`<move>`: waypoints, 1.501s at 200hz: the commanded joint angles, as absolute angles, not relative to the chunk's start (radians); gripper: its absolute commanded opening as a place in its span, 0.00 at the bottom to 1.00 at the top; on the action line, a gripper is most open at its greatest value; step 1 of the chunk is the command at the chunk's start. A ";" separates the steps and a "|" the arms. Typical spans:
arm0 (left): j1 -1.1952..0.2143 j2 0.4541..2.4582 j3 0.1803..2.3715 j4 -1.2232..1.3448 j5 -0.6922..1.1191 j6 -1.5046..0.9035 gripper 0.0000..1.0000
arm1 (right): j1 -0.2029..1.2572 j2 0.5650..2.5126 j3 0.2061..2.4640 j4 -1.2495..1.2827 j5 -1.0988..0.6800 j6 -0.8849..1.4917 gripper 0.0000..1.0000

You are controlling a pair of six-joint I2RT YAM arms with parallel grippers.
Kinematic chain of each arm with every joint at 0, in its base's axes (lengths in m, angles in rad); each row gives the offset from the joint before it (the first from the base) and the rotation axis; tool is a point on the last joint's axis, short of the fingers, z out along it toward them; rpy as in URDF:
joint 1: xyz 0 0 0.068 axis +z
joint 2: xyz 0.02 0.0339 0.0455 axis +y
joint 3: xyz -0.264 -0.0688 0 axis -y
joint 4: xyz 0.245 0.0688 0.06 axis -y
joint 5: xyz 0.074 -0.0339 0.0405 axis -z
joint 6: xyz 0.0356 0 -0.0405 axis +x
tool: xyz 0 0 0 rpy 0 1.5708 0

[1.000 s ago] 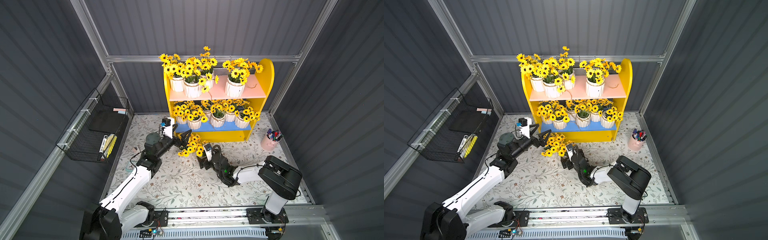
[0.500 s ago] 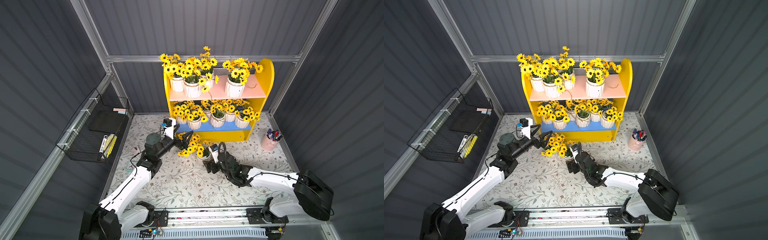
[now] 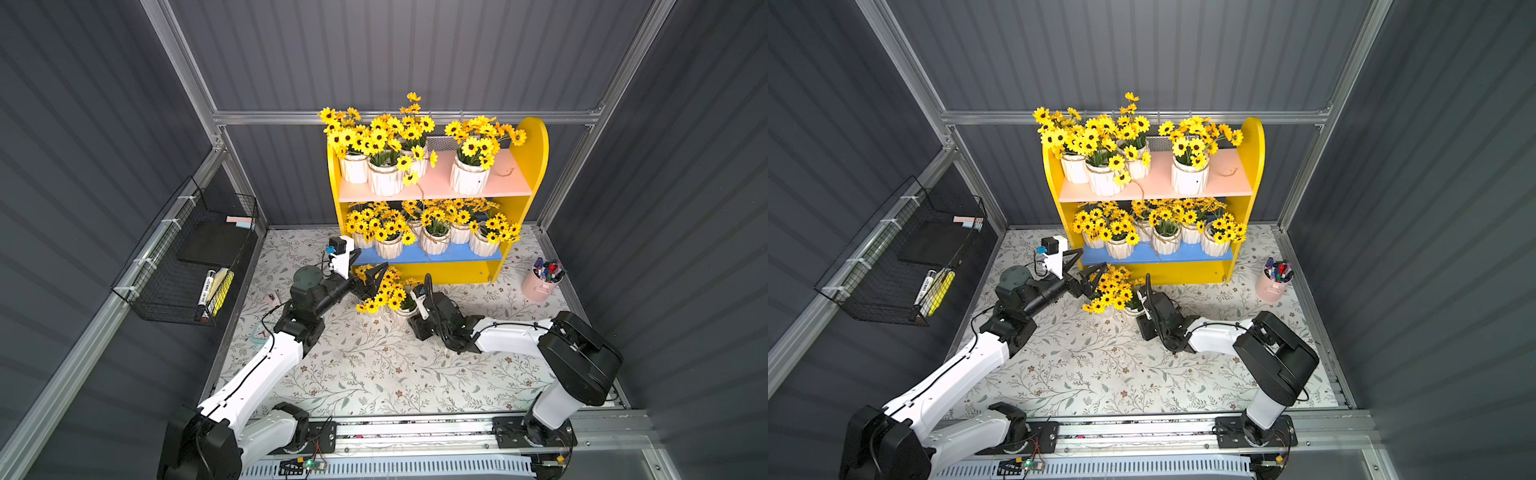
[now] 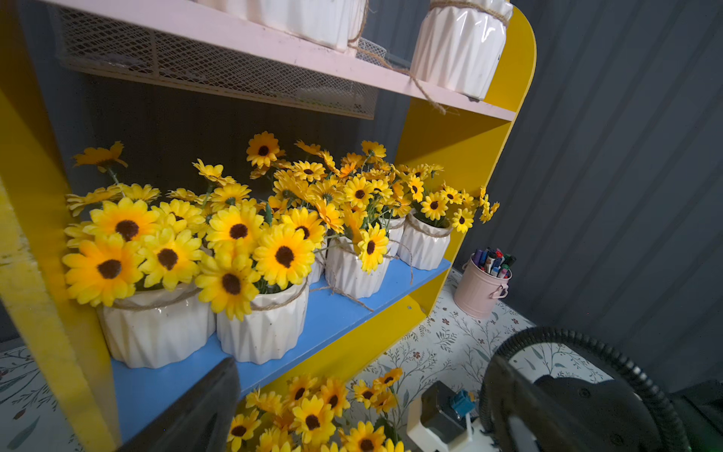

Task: Take the sunflower pots off the shelves
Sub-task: Place the sunflower pot at the center of the board.

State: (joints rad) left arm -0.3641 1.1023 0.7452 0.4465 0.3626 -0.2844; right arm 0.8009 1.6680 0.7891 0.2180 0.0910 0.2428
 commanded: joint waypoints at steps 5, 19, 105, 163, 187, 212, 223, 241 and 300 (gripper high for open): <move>-0.368 1.091 0.777 0.441 0.362 -0.262 0.99 | 0.790 1.700 0.819 0.253 0.073 0.230 0.53; -0.368 1.094 0.778 0.440 0.363 -0.264 0.99 | 0.786 1.698 0.824 0.247 0.092 0.221 0.53; -0.370 1.096 0.784 0.437 0.361 -0.278 1.00 | 0.766 1.443 0.824 -0.018 0.002 0.204 0.63; -0.417 1.142 0.825 0.428 0.458 -0.311 0.99 | 0.774 1.102 0.935 -0.212 0.191 0.118 0.92; -0.463 1.175 0.861 0.414 0.456 -0.294 1.00 | 0.768 1.061 0.996 -0.119 0.389 0.025 0.99; -0.499 1.217 0.958 0.377 0.447 -0.262 0.99 | 0.713 1.114 1.141 -0.101 0.402 -0.032 0.99; -0.505 1.227 1.003 0.347 0.448 -0.244 1.00 | 0.684 1.140 1.203 -0.084 0.384 -0.049 0.99; -0.506 1.216 1.011 0.342 0.436 -0.207 0.99 | 0.643 1.194 1.303 -0.062 0.365 -0.082 0.99; -0.505 1.139 0.866 0.364 0.412 -0.163 1.00 | 0.539 1.325 1.524 -0.070 0.278 -0.114 0.99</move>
